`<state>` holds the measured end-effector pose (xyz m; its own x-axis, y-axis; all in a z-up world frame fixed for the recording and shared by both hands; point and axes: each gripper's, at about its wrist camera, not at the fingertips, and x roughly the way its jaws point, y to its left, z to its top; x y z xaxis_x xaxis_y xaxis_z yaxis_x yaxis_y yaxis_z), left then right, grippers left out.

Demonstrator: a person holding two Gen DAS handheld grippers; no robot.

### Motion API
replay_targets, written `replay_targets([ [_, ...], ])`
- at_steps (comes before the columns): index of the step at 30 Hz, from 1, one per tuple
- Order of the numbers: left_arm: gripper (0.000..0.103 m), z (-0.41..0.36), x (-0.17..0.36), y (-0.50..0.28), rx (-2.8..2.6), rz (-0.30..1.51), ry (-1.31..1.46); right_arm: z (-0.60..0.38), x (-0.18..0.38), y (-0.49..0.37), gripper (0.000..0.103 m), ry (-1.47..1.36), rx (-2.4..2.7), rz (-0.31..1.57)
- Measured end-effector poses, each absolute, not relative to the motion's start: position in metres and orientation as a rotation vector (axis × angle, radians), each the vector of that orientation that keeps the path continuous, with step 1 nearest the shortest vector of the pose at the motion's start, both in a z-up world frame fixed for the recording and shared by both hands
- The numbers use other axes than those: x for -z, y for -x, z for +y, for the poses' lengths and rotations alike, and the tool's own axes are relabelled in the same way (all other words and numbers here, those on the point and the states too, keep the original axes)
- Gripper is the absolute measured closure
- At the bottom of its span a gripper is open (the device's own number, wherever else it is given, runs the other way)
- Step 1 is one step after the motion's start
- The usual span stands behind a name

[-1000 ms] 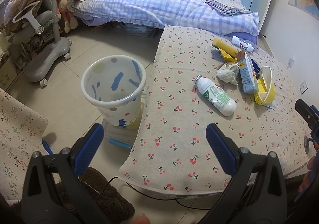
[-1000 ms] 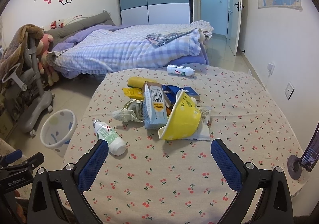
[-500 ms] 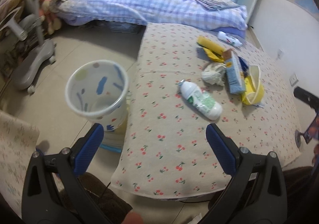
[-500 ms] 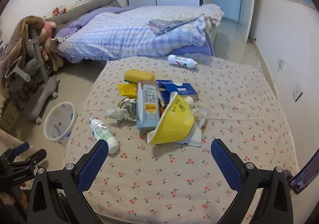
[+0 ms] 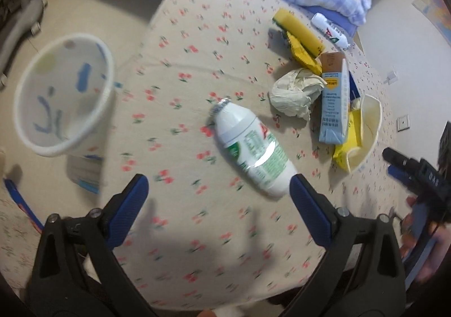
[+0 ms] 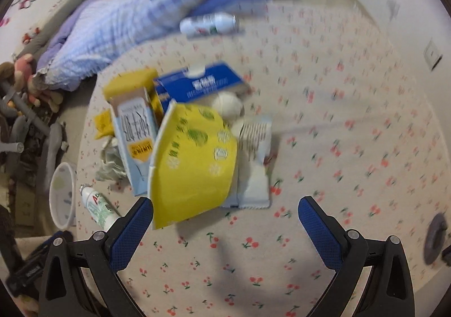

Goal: Collect trash
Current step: 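Grasp the white bottle with the left tool while the right tool grasps the yellow wrapper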

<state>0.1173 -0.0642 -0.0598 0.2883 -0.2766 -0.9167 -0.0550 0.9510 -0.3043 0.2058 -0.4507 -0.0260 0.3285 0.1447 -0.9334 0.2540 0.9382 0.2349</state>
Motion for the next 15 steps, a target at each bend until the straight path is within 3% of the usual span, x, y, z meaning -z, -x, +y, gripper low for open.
replay_targets([
  [5, 0.006, -0.083, 0.071, -0.137, 0.139, 1.274, 0.312, -0.456, 0.041, -0.224, 0.000, -0.496, -0.001, 1.273],
  [9, 0.014, -0.095, 0.084, -0.148, 0.145, 1.293, 0.340, -0.462, 0.054, -0.232, 0.002, -0.584, -0.007, 1.312],
  [15, 0.018, -0.106, 0.093, -0.156, 0.099, 1.275, 0.287, -0.462, 0.068, -0.237, 0.025, -0.623, 0.010, 1.329],
])
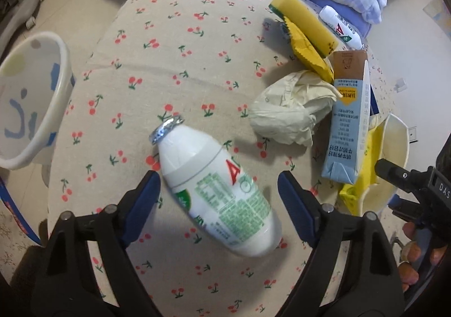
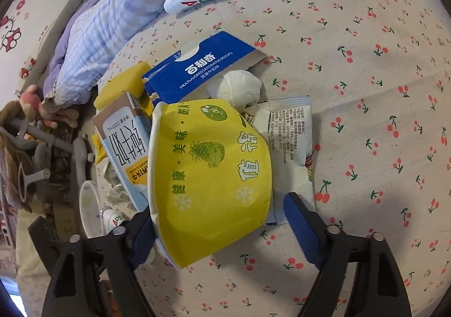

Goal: Collect trash
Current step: 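Grasp the white bottle with the left tool while the right tool grasps the yellow wrapper, then carry both items over the wastebasket and open both tools to drop them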

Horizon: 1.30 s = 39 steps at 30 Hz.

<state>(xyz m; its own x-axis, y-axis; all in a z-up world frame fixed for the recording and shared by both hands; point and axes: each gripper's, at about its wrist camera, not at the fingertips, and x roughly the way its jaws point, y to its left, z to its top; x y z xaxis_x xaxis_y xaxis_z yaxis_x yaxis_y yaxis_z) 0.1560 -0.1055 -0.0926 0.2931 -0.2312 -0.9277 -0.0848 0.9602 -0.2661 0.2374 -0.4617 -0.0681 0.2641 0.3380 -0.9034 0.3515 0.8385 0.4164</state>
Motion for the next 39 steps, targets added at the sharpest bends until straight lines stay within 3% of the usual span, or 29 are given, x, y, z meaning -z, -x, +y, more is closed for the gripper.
replay_targets([
  [2, 0.024, -0.108, 0.092, -0.155, 0.084, 1.268, 0.261, -0.459, 0.067, -0.237, 0.036, -0.604, 0.010, 1.327],
  [5, 0.035, -0.117, 0.091, -0.154, 0.062, 1.252, 0.210, -0.457, 0.063, -0.236, 0.036, -0.582, 0.019, 1.315],
  [18, 0.053, -0.106, 0.074, -0.131, 0.172, 1.240, 0.248, -0.459, 0.020, -0.217, 0.036, -0.563, -0.017, 1.208],
  [30, 0.054, -0.076, 0.047, -0.126, 0.230, 1.189, 0.314, -0.442, -0.008, -0.215, 0.036, -0.570, -0.090, 1.142],
  [39, 0.054, -0.010, 0.023, -0.136, 0.137, 1.098, 0.393, -0.379, -0.011, -0.234, 0.036, -0.576, -0.180, 1.146],
])
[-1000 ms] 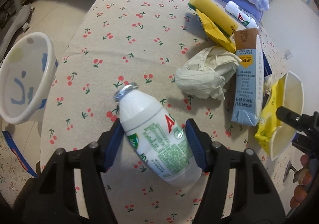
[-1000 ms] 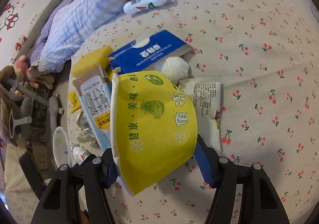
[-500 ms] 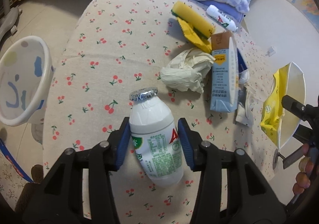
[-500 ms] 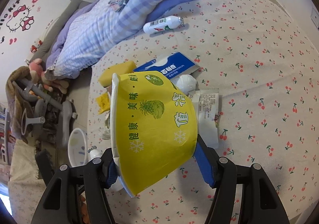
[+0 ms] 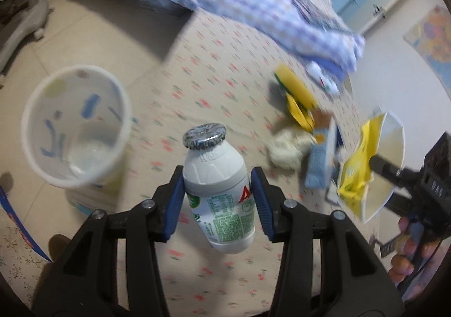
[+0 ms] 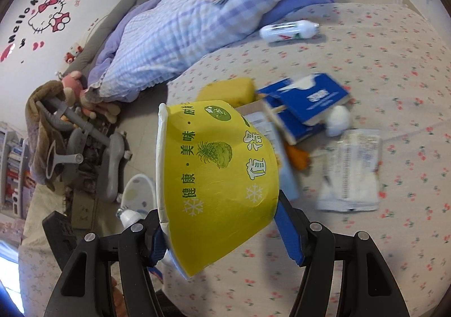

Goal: Collect trash
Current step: 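Carry both items over the wastebasket and open both tools to drop them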

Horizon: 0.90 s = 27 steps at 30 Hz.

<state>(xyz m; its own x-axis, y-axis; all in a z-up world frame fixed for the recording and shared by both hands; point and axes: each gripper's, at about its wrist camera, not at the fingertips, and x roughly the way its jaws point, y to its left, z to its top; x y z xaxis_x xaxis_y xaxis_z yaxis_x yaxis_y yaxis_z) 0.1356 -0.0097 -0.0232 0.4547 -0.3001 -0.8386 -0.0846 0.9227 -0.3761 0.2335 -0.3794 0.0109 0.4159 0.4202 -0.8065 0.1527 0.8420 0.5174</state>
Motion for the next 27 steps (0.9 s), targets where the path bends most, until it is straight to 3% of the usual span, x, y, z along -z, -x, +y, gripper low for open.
replay_targets([
  [16, 0.052, 0.122, 0.037, -0.150, -0.143, 0.977, 0.418, -0.206, 0.033, -0.276, 0.036, -0.452, -0.368, 1.218],
  [18, 0.033, 0.128, 0.040, -0.152, -0.161, 1.007, 0.430, -0.192, 0.038, -0.279, 0.036, -0.434, -0.382, 1.222],
  [20, 0.021, 0.133, 0.041, -0.151, -0.174, 1.027, 0.421, -0.180, 0.041, -0.281, 0.036, -0.414, -0.393, 1.223],
  [24, 0.009, 0.141, 0.042, -0.141, -0.236, 1.079, 0.342, -0.159, 0.046, -0.284, 0.036, -0.381, -0.427, 1.230],
  [27, 0.008, 0.155, 0.049, -0.133, -0.283, 1.114, 0.318, -0.144, 0.049, -0.288, 0.036, -0.357, -0.449, 1.239],
])
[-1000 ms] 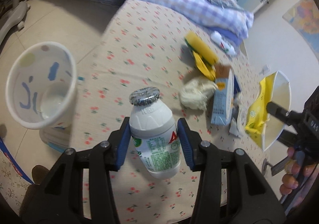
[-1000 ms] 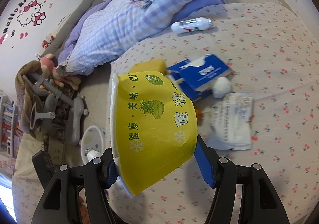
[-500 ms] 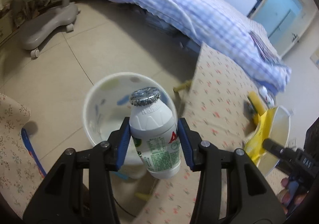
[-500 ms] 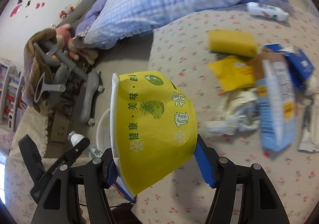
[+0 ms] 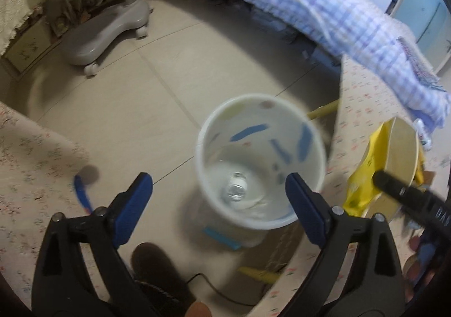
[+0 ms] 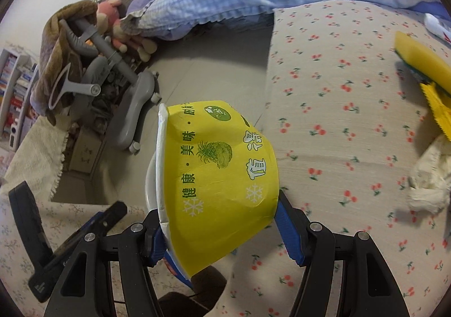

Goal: Collect trash
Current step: 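Carry both items over the wastebasket and open both tools to drop them, then grasp the crumpled tissue with the left tool while the right tool grasps the milk carton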

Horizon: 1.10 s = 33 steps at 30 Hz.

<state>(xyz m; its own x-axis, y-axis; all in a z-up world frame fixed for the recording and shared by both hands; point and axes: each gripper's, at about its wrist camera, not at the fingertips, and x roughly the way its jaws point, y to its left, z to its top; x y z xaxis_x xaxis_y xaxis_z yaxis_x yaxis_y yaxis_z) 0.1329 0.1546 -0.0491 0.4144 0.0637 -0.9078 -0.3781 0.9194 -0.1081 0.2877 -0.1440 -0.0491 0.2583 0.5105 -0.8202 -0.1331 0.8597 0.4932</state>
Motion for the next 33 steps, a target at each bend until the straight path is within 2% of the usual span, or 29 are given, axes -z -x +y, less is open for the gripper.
replay_targets([
  [11, 0.008, 0.181, 0.051, -0.109, -0.310, 1.118, 0.328, -0.100, 0.066, -0.296, 0.035, -0.311, -0.523, 1.242],
  [13, 0.007, 0.181, 0.050, -0.108, -0.304, 1.118, 0.315, -0.099, 0.066, -0.297, 0.021, -0.320, -0.528, 1.253],
  [14, 0.007, 0.180, 0.050, -0.107, -0.299, 1.119, 0.307, -0.098, 0.066, -0.297, 0.020, -0.322, -0.523, 1.261],
  [25, 0.007, 0.173, 0.047, -0.100, -0.250, 1.125, 0.307, -0.120, 0.041, -0.287, 0.020, -0.229, -0.432, 1.213],
  [33, 0.007, 0.139, 0.041, -0.112, -0.187, 1.133, 0.310, -0.161, 0.009, -0.267, 0.019, -0.085, -0.364, 1.130],
])
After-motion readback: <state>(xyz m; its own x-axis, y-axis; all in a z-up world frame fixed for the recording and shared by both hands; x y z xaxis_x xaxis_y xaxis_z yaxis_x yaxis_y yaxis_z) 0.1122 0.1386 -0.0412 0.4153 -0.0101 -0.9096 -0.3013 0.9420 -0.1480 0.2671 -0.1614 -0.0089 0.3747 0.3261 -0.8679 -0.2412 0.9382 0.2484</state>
